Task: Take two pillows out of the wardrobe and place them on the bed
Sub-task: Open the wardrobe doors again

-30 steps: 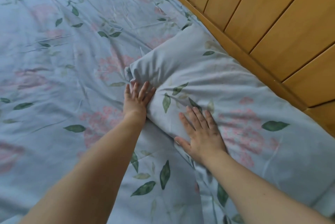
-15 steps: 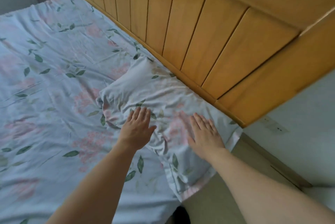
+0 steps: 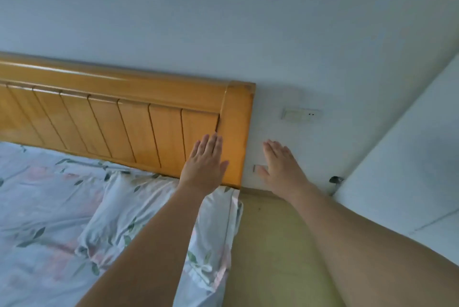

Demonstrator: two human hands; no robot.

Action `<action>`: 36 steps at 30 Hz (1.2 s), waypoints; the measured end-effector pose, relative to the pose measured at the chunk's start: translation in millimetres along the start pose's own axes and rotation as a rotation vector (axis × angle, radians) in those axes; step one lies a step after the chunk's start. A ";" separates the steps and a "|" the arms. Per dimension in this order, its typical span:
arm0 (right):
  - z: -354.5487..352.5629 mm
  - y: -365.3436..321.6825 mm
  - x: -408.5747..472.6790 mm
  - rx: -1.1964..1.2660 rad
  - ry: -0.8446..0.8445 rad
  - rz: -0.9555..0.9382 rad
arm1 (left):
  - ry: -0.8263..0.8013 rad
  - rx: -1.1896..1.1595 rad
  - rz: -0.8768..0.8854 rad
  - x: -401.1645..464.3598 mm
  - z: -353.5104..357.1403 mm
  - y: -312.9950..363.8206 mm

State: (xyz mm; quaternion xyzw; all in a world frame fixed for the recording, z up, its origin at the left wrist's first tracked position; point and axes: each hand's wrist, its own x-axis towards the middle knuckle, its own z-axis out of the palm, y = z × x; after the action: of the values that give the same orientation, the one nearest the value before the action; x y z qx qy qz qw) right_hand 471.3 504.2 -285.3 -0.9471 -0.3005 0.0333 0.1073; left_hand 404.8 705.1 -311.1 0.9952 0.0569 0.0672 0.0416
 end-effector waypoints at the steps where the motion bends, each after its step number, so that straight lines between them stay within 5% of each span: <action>1: -17.6 16.0 -10.5 -0.005 0.038 0.037 | 0.024 0.008 0.051 12.2 -12.1 18.0; 13: -205.9 221.3 -203.1 -0.134 0.383 0.526 | 0.302 -0.017 0.620 107.1 -136.8 336.4; 22: -339.9 294.2 -298.7 -0.072 0.717 0.679 | 0.405 -0.093 0.698 153.7 -213.6 481.7; 36: -441.9 330.0 -230.9 0.249 1.126 0.537 | -0.036 -0.138 0.980 243.9 -211.4 595.1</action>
State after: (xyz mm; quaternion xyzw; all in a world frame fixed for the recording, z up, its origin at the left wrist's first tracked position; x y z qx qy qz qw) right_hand 524.5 27.2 71.4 -0.8422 0.0562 -0.4096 0.3460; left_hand 679.7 160.8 -17.2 0.9008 -0.4232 0.0654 0.0716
